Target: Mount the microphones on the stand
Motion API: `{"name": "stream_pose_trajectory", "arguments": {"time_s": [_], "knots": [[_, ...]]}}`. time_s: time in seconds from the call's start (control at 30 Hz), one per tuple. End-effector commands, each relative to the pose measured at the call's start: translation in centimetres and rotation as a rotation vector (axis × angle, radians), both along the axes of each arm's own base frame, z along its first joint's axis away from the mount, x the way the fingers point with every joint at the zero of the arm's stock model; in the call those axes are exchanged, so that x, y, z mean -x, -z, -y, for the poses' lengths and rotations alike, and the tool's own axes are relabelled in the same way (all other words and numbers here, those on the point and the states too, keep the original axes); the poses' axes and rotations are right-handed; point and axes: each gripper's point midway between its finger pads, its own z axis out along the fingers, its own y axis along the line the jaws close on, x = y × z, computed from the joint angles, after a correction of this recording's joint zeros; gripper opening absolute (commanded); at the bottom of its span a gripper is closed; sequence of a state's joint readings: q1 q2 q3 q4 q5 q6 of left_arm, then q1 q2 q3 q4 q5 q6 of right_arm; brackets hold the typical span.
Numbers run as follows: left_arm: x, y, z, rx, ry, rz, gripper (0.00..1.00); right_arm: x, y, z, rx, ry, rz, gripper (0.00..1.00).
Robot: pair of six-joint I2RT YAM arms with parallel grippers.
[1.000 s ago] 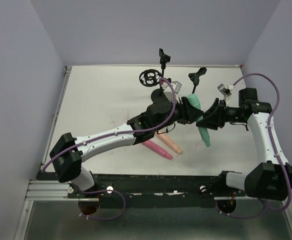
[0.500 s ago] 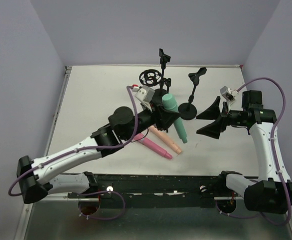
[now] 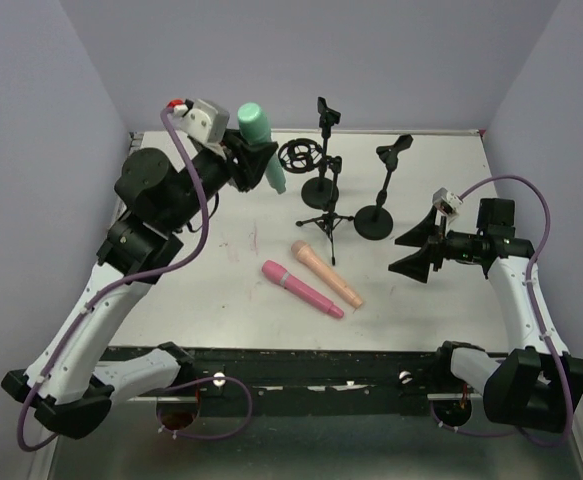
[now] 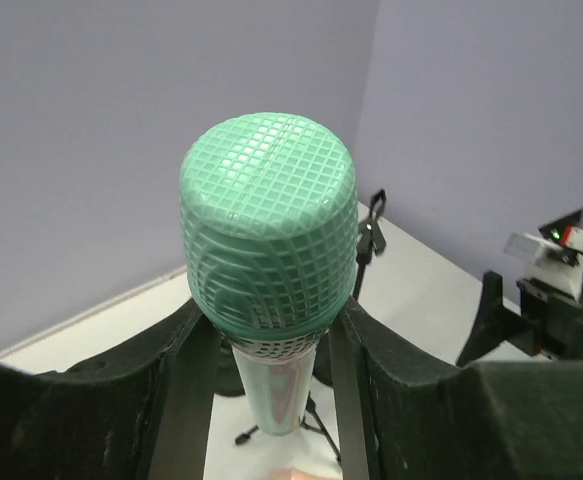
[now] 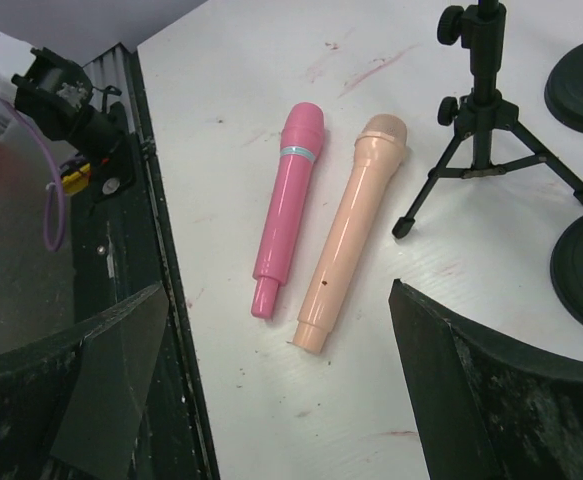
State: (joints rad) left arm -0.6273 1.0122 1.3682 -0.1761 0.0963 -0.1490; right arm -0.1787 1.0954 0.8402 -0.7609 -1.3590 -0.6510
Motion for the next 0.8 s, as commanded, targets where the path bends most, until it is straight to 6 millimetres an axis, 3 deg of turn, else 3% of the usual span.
{"name": "stream_pose_trajectory", "arguments": {"time_s": [0.0,0.23,0.4,0.77], "knots": [[-3.7,-1.8,0.5,-0.051,0.007,0.001,0.0,-0.7,0.6,0.6,0.046,0.032,0.048,1.0],[-7.7,-5.7,1.7,0.027,0.015,0.02,0.0,-0.6,0.8,0.5,0.045,0.031,0.048,1.0],[-9.9,-5.1,3.0,0.02,0.017,-0.015,0.0,-0.5,0.7,0.6,0.056,0.035,0.058,1.0],[-11.7,-1.4,4.1,-0.028,0.027,-0.092,0.0,-0.4,0.6,0.6,0.056,0.035,0.064,1.0]]}}
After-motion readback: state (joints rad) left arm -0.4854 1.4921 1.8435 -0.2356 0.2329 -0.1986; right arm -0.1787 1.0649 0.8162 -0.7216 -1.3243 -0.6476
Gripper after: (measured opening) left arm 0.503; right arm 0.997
